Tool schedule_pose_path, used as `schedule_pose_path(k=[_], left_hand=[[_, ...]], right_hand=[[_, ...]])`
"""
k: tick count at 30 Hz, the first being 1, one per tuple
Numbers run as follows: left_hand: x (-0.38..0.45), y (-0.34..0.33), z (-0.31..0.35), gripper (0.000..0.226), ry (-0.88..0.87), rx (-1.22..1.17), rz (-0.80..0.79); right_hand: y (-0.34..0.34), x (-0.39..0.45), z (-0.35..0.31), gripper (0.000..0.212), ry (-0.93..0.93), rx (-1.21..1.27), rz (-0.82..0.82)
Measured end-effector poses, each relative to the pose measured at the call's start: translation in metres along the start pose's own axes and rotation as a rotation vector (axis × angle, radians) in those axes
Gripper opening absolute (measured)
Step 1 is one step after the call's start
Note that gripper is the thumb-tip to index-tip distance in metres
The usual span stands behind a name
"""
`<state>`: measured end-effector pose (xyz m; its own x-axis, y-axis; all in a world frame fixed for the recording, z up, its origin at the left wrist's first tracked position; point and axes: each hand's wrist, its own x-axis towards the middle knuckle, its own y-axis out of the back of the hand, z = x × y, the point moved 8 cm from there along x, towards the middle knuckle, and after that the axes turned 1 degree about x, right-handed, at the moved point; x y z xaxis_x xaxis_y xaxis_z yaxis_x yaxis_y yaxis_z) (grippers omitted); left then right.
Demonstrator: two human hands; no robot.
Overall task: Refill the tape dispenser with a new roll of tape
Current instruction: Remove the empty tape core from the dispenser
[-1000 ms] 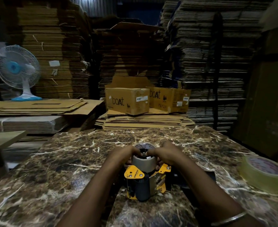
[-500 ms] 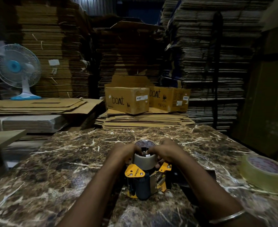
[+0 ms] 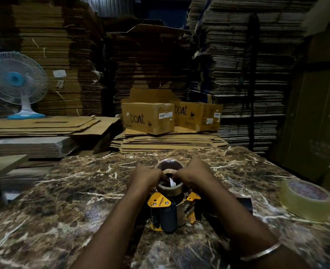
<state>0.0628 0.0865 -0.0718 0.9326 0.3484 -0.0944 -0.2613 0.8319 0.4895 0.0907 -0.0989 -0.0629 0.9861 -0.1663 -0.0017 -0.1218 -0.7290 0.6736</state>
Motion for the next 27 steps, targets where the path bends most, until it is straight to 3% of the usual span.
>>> schedule_pose_path(k=[3, 6, 9, 11, 13, 16, 18, 22, 27], left_hand=[[-0.001, -0.001, 0.001, 0.028, -0.045, -0.085, -0.072], [-0.009, -0.007, 0.011, 0.045, -0.088, -0.189, -0.222], [-0.016, -0.012, 0.024, 0.052, -0.177, -0.227, -0.307], [-0.017, -0.015, 0.021, 0.066, -0.136, -0.23, -0.311], [-0.015, -0.009, 0.012, 0.079, -0.121, -0.013, -0.179], [-0.029, 0.003, 0.024, 0.078, -0.229, 0.502, 0.157], [-0.044, -0.005, 0.038, 0.083, -0.317, 0.581, 0.18], [-0.066, -0.036, 0.053, 0.099, -0.491, 0.715, 0.023], [-0.093, -0.071, 0.059, 0.083, -0.723, 0.801, -0.306]], right_hand=[[0.0, 0.0, 0.005, 0.035, -0.016, 0.184, -0.04], [0.005, 0.003, 0.01, 0.037, -0.054, 0.416, -0.056], [0.019, 0.005, 0.017, 0.037, -0.075, 0.453, -0.019], [0.03, 0.009, 0.024, 0.026, -0.089, 0.461, -0.008], [0.037, 0.015, 0.031, 0.018, -0.124, 0.46, -0.028], [0.042, 0.026, 0.043, 0.016, -0.192, 0.386, -0.109], [0.048, 0.034, 0.052, 0.021, -0.231, 0.364, -0.128], [0.053, 0.051, 0.073, 0.032, -0.309, 0.339, -0.159], [0.044, 0.073, 0.094, 0.03, -0.307, 0.339, -0.163]])
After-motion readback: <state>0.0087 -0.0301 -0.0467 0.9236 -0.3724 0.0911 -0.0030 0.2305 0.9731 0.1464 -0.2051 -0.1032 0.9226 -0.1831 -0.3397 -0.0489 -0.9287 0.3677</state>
